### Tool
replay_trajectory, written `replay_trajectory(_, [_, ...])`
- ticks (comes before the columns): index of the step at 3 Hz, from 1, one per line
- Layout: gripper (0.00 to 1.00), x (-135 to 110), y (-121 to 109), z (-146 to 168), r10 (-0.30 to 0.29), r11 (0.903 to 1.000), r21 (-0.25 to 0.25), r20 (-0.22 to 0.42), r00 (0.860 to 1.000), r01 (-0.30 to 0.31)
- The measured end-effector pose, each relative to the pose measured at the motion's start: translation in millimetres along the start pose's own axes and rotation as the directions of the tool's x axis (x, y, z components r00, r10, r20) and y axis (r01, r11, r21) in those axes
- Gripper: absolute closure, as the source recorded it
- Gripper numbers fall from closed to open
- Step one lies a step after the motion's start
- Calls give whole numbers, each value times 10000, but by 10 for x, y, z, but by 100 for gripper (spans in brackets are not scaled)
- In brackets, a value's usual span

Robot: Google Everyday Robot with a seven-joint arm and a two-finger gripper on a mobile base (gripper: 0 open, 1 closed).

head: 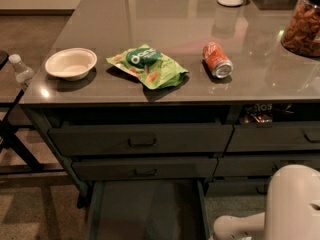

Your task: Close bottom drawer

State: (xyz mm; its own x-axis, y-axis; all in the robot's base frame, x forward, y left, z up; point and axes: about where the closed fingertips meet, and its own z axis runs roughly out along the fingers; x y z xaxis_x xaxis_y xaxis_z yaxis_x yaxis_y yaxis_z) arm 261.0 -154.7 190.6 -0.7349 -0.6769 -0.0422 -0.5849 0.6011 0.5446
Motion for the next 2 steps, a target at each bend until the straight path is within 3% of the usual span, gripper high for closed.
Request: replay_trajectory(2, [100,-363,-260,87,-125,9986,516,611,9981,93])
